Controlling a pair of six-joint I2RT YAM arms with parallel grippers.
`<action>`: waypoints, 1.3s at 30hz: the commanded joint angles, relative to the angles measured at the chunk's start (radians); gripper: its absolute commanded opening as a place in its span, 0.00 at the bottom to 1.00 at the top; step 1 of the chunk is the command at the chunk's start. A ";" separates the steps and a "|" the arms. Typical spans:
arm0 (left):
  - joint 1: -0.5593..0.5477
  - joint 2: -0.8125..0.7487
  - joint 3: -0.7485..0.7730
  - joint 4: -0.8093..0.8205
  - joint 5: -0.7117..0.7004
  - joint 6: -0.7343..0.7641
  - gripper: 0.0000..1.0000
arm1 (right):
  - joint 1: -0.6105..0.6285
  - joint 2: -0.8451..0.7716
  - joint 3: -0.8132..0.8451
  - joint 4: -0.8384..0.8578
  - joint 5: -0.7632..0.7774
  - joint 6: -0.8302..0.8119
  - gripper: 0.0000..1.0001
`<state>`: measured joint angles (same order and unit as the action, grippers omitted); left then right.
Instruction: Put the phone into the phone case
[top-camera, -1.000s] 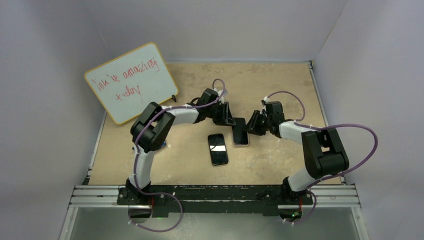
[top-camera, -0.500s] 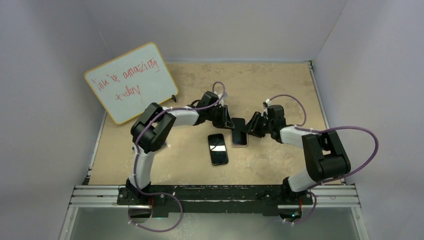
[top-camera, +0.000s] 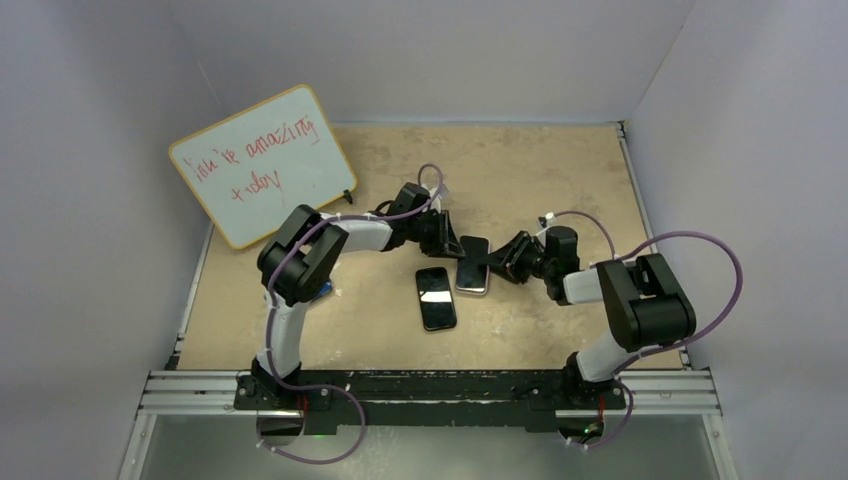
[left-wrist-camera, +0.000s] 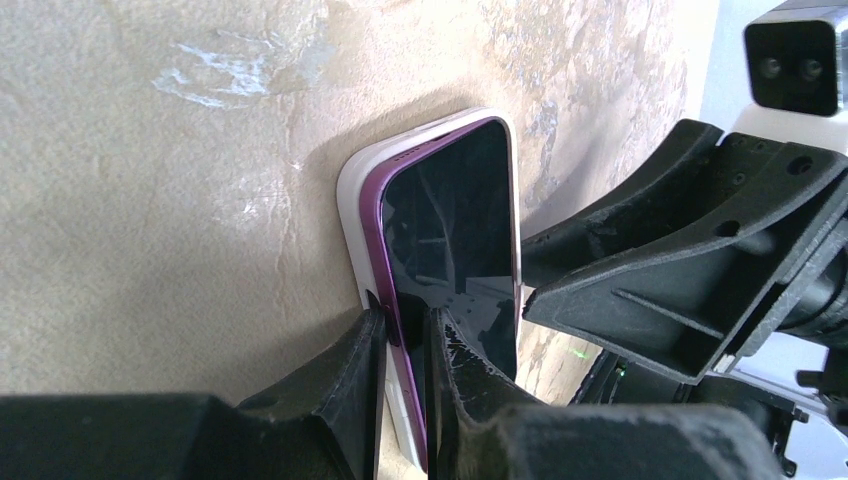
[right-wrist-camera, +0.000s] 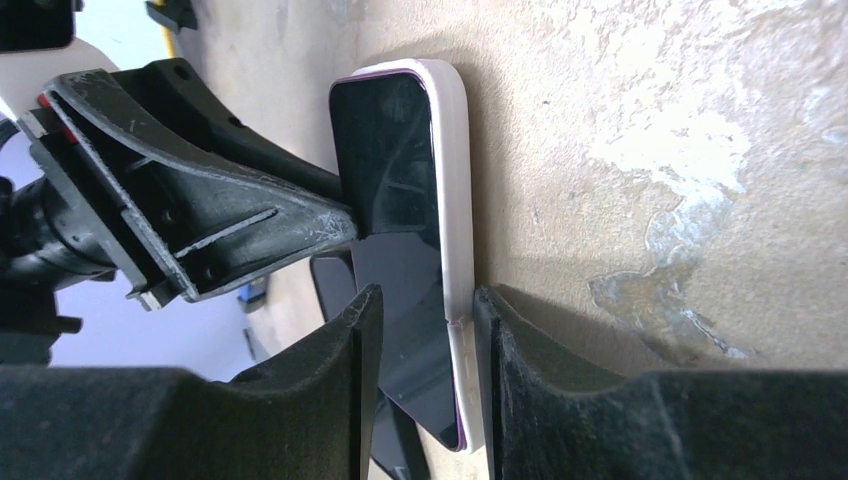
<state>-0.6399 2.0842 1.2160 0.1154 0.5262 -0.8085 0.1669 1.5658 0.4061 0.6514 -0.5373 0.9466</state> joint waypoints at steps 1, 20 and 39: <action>-0.018 -0.032 -0.025 -0.006 0.058 0.011 0.21 | 0.014 0.053 -0.007 0.420 -0.195 0.191 0.40; -0.016 -0.045 -0.067 0.039 0.097 -0.027 0.17 | 0.014 0.179 0.000 0.495 -0.183 0.227 0.22; 0.085 -0.438 -0.060 -0.190 0.024 0.120 0.88 | 0.015 -0.161 0.167 -0.030 -0.157 -0.014 0.00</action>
<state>-0.5846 1.7638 1.1297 0.0193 0.5766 -0.7589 0.1783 1.4979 0.5396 0.6601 -0.6487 0.9627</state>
